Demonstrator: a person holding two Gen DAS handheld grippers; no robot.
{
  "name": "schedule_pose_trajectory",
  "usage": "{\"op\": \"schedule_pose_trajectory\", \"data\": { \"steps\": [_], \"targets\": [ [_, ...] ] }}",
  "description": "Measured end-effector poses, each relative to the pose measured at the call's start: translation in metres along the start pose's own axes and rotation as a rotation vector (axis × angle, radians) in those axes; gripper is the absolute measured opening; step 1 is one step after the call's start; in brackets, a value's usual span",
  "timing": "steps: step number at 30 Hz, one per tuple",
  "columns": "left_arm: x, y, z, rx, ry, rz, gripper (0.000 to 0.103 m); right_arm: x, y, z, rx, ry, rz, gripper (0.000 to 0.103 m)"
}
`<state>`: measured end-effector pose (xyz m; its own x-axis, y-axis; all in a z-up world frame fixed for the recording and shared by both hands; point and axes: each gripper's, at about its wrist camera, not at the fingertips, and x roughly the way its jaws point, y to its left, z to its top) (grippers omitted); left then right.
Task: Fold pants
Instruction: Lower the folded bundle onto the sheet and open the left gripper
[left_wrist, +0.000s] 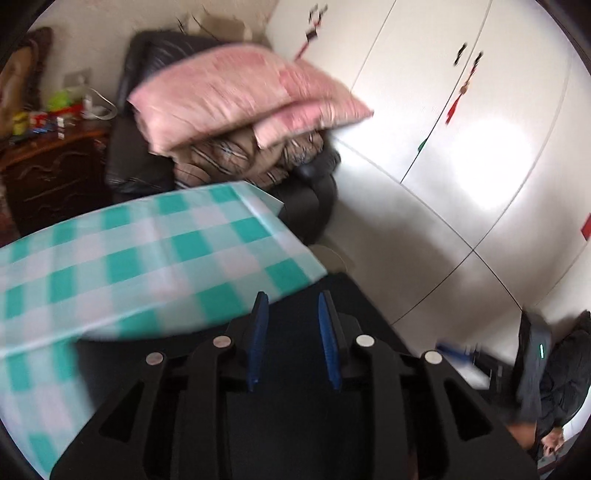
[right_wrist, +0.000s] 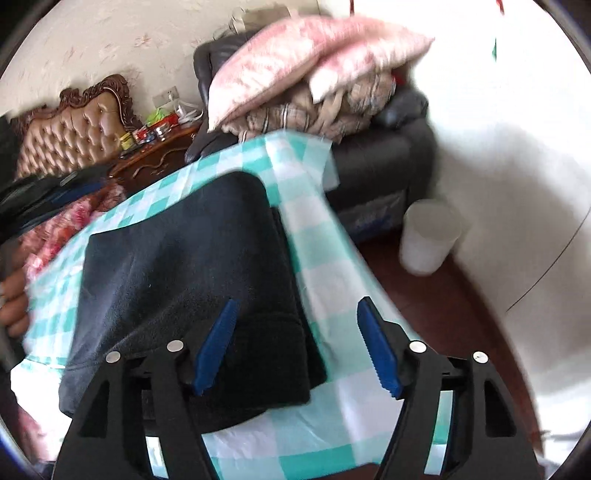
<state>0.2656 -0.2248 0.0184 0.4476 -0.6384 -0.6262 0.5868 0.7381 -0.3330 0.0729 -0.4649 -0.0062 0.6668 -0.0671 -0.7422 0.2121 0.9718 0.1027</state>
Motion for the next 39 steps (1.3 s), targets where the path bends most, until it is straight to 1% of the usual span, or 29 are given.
{"op": "schedule_pose_trajectory", "data": {
  "steps": [2, 3, 5, 7, 8, 9, 10, 11, 12, 14, 15, 16, 18, 19, 21, 22, 23, 24, 25, 26, 27, 29, 31, 32, 33, 34, 35, 37, 39],
  "targets": [
    [-0.03, -0.003, -0.034, 0.018, -0.027, 0.025, 0.028, -0.014, 0.018, -0.003, -0.072, -0.058, -0.029, 0.071],
    [-0.043, -0.009, -0.063, 0.03, -0.03, 0.038, 0.028, -0.019, 0.027, -0.005, -0.113, -0.087, -0.03, 0.074],
    [-0.053, -0.016, -0.098, 0.043, -0.028, 0.057, 0.028, -0.02, 0.046, -0.012, -0.194, -0.111, -0.071, 0.074],
    [-0.054, -0.027, -0.139, 0.072, -0.015, 0.089, 0.028, -0.008, 0.054, -0.018, -0.245, -0.074, -0.136, 0.074],
    [-0.049, -0.028, -0.15, 0.081, 0.006, 0.097, 0.028, -0.002, 0.053, -0.021, -0.249, -0.054, -0.153, 0.074],
    [-0.037, -0.029, -0.165, 0.094, 0.067, 0.101, 0.028, 0.006, 0.051, -0.026, -0.241, -0.025, -0.154, 0.074],
    [-0.03, -0.028, -0.174, 0.096, 0.101, 0.116, 0.026, 0.01, 0.047, -0.028, -0.22, -0.022, -0.134, 0.074],
    [-0.027, -0.026, -0.178, 0.088, 0.113, 0.13, 0.026, 0.011, 0.044, -0.03, -0.204, -0.026, -0.123, 0.075],
    [-0.03, -0.028, -0.176, 0.083, 0.101, 0.131, 0.026, 0.01, 0.042, -0.03, -0.192, -0.025, -0.119, 0.075],
    [-0.044, -0.035, -0.167, 0.106, 0.04, 0.127, 0.027, 0.005, 0.044, -0.03, -0.19, -0.034, -0.137, 0.075],
    [-0.05, -0.039, -0.162, 0.12, 0.007, 0.123, 0.03, 0.0, 0.045, -0.029, -0.185, -0.044, -0.141, 0.076],
    [-0.053, -0.04, -0.159, 0.116, -0.004, 0.123, 0.038, -0.005, 0.046, -0.028, -0.179, -0.056, -0.14, 0.076],
    [-0.05, -0.038, -0.16, 0.095, 0.005, 0.14, 0.04, -0.015, 0.052, -0.026, -0.171, -0.098, -0.123, 0.081],
    [-0.044, -0.035, -0.162, 0.084, 0.034, 0.15, 0.04, -0.016, 0.055, -0.025, -0.177, -0.111, -0.127, 0.082],
    [-0.033, -0.029, -0.168, 0.05, 0.088, 0.17, 0.04, -0.007, 0.058, -0.026, -0.197, -0.081, -0.184, 0.083],
    [-0.031, -0.028, -0.168, 0.043, 0.098, 0.177, 0.04, 0.001, 0.058, -0.027, -0.201, -0.059, -0.205, 0.083],
    [-0.031, -0.029, -0.167, 0.046, 0.097, 0.182, 0.044, 0.009, 0.054, -0.03, -0.19, -0.029, -0.202, 0.083],
    [-0.035, -0.03, -0.165, 0.051, 0.078, 0.182, 0.05, 0.011, 0.05, -0.032, -0.166, -0.027, -0.192, 0.085],
    [-0.041, -0.032, -0.161, 0.054, 0.056, 0.178, 0.059, 0.01, 0.047, -0.033, -0.139, -0.027, -0.183, 0.086],
    [-0.046, -0.036, -0.157, 0.064, 0.031, 0.178, 0.065, 0.011, 0.045, -0.034, -0.128, -0.023, -0.179, 0.086],
    [-0.049, -0.04, -0.153, 0.077, 0.012, 0.183, 0.067, 0.011, 0.044, -0.035, -0.123, -0.023, -0.176, 0.087],
    [-0.053, -0.044, -0.14, 0.091, -0.018, 0.208, 0.079, 0.012, 0.045, -0.034, -0.125, -0.026, -0.183, 0.087],
    [-0.049, -0.043, -0.117, 0.082, -0.027, 0.231, 0.087, 0.012, 0.046, -0.035, -0.129, -0.028, -0.19, 0.087],
    [-0.046, -0.043, -0.105, 0.085, -0.042, 0.247, 0.092, 0.012, 0.046, -0.036, -0.126, -0.028, -0.192, 0.087],
    [-0.041, -0.044, -0.088, 0.1, -0.077, 0.254, 0.096, 0.011, 0.046, -0.037, -0.121, -0.028, -0.191, 0.087],
    [-0.033, -0.046, -0.072, 0.126, -0.104, 0.234, 0.101, 0.012, 0.047, -0.037, -0.119, -0.028, -0.191, 0.087],
    [-0.023, -0.049, -0.062, 0.15, -0.099, 0.22, 0.101, 0.012, 0.046, -0.037, -0.115, -0.026, -0.19, 0.087],
    [0.013, -0.056, -0.035, 0.209, -0.045, 0.218, 0.101, 0.012, 0.046, -0.036, -0.112, -0.024, -0.189, 0.087],
    [0.047, -0.061, -0.016, 0.235, -0.006, 0.161, 0.101, 0.012, 0.046, -0.036, -0.113, -0.02, -0.195, 0.087]
  ]
}}
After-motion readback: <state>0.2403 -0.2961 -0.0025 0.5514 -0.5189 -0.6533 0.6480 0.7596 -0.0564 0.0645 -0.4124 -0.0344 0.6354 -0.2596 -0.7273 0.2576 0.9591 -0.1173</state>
